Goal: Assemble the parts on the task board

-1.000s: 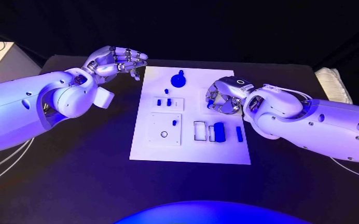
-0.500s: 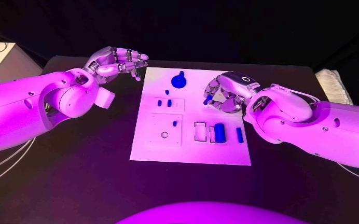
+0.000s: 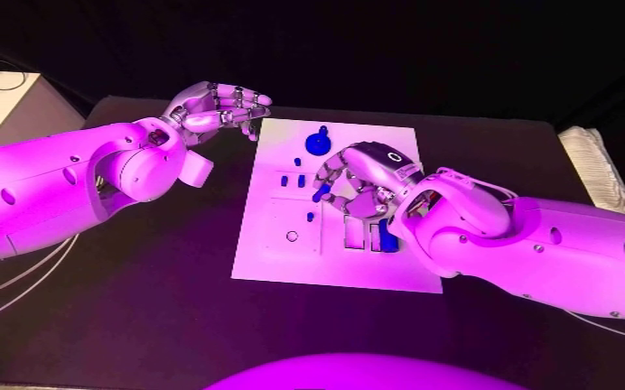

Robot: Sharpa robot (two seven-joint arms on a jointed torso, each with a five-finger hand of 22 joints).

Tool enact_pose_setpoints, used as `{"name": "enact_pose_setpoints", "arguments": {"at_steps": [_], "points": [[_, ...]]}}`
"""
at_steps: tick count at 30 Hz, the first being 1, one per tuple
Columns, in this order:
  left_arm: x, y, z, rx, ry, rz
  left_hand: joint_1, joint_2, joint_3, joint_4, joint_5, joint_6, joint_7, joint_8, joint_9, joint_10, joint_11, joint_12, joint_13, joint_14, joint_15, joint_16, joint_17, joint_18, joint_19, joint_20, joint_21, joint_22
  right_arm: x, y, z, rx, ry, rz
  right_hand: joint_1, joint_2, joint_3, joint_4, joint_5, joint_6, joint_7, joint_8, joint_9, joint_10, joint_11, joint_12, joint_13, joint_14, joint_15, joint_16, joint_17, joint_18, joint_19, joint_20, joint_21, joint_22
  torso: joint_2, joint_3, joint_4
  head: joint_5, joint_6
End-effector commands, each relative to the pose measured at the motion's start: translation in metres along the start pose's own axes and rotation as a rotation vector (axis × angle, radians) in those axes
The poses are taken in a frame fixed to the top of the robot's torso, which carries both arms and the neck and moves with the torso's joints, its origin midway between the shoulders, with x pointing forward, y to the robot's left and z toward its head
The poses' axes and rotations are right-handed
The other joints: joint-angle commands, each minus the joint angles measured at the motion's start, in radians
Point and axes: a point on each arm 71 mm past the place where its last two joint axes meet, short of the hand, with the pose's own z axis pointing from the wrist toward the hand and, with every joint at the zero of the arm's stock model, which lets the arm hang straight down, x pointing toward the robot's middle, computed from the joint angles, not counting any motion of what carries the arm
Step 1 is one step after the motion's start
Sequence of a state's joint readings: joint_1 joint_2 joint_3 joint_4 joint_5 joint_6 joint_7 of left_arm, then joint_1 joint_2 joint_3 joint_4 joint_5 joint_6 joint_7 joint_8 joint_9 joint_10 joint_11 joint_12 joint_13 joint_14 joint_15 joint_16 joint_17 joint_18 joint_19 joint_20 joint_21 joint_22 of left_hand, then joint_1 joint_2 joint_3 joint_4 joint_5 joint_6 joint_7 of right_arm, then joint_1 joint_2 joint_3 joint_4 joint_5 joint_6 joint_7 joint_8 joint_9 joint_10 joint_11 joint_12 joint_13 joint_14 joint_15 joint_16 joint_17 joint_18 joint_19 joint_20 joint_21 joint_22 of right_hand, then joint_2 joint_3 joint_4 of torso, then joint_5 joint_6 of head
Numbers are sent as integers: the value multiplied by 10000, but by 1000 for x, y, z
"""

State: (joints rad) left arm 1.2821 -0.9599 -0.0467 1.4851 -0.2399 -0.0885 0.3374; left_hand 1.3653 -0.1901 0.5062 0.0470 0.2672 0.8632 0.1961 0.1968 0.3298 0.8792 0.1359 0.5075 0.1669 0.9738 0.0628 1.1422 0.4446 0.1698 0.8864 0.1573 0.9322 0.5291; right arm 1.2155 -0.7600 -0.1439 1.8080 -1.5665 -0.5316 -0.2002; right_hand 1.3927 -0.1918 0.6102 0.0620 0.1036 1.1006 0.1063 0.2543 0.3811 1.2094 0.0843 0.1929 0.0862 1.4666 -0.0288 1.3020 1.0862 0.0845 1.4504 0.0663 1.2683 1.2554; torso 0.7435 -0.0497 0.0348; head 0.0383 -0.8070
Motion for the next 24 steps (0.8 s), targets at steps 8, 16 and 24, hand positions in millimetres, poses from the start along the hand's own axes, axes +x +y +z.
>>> {"name": "enact_pose_setpoints", "arguments": {"at_steps": [8, 16, 24], "points": [[7, 0, 5, 29, 284, -245, 62, 33, -68, 35, 46, -73, 6, 45, -12, -39, -2, 40, -19, -25, 3, -48, 4, 147, 80, -11, -71, -16, 33, 20, 10, -832, 621, 270, 106, 232, 78, -60, 110, -39, 98, 76, 570, 487, -389, -101, 76, 174, -66, 7, -95, -70, 18, -20, -60, -60, -6, -19, -10, 328, -21], [9, 0, 6, 6, 350, -268, 58, 35, -72, 42, 45, -74, 6, 48, -13, -39, -2, 43, -21, -23, 4, -48, 5, 147, 82, -11, -74, -19, 49, 22, 15, -781, 1143, 142, 100, 235, 88, -69, 116, -45, 100, 80, 579, 490, -388, -111, 78, 173, -64, 7, -96, -71, 19, -18, -54, -53, -2, -7, 0, 468, -83], [9, 1, 6, -11, 343, -266, 50, 32, -81, 50, 43, -78, 6, 49, -14, -42, -1, 45, -24, -23, 5, -48, 6, 146, 84, -9, -80, -23, 58, 22, 17, -680, 1509, -4, 94, 238, 96, -75, 120, -49, 102, 82, 585, 494, -387, -117, 80, 170, -63, -3, -116, -71, 19, -17, -55, -52, 4, -4, 5, 494, -174]]}}
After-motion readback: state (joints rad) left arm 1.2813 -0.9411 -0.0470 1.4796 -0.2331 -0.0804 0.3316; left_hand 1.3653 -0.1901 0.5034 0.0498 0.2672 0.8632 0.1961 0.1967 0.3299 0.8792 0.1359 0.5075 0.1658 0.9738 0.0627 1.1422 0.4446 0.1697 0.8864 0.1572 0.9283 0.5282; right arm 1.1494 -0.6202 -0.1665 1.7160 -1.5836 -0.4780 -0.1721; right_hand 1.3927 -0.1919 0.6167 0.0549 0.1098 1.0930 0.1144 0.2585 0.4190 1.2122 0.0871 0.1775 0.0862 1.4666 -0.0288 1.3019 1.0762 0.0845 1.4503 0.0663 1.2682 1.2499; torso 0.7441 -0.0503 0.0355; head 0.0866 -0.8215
